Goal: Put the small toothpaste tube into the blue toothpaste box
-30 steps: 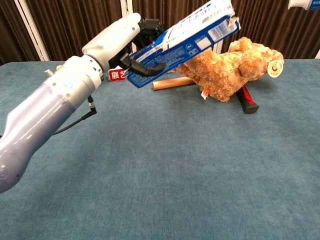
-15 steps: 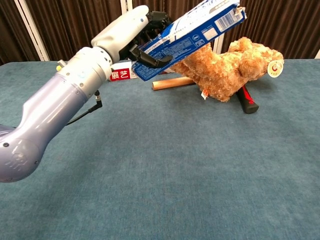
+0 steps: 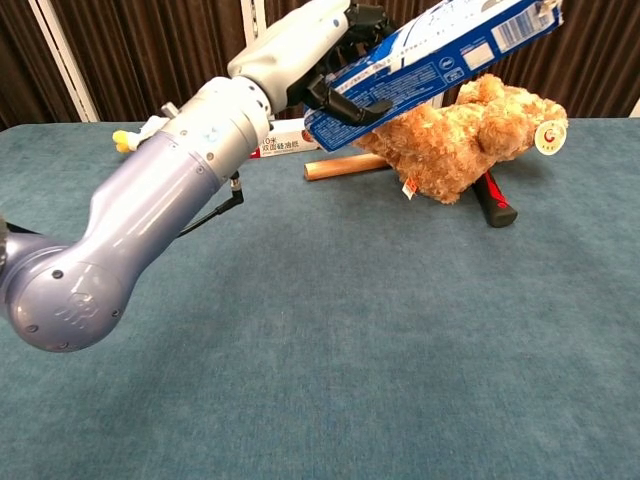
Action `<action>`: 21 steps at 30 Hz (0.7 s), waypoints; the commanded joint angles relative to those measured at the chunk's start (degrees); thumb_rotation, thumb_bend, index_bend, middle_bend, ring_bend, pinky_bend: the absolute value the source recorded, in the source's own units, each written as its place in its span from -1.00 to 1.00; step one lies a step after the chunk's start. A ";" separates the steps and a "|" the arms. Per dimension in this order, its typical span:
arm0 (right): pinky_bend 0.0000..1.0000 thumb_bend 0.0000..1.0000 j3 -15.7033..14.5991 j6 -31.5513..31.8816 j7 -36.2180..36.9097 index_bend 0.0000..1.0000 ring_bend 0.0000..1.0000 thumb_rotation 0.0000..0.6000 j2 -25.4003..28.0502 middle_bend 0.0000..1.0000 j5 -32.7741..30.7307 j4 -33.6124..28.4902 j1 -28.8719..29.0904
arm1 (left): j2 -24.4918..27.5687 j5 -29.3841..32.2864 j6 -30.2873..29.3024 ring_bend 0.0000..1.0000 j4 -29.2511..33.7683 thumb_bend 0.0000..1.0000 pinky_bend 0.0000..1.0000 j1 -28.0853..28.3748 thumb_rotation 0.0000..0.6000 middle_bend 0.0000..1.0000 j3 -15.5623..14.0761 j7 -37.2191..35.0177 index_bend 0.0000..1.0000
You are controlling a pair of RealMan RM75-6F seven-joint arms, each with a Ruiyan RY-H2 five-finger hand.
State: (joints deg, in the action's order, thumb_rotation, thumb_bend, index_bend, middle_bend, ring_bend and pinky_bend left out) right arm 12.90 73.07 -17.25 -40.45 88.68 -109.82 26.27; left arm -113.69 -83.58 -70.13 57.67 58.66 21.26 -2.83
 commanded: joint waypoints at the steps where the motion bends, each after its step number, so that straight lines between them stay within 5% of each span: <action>1: 0.19 -0.28 0.01 0.11 0.08 0.41 0.46 1.00 0.10 0.49 0.23 -0.17 -0.05 | -0.23 0.18 0.05 -0.10 -0.01 -0.11 -0.11 0.37 1.00 -0.03 0.22 0.22 -0.30; 21: 0.19 -0.28 -0.58 -0.75 0.25 0.42 0.46 1.00 -0.01 0.49 3.27 -1.34 0.30 | 0.55 1.55 0.49 -0.11 1.29 -0.11 -0.11 1.88 1.00 -0.03 0.86 2.02 -0.31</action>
State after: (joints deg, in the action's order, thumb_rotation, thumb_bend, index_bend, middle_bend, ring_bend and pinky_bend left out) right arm 12.33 72.41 -16.94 -40.39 91.88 -111.11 26.50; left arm -113.20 -82.03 -69.66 58.91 60.49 22.17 -0.89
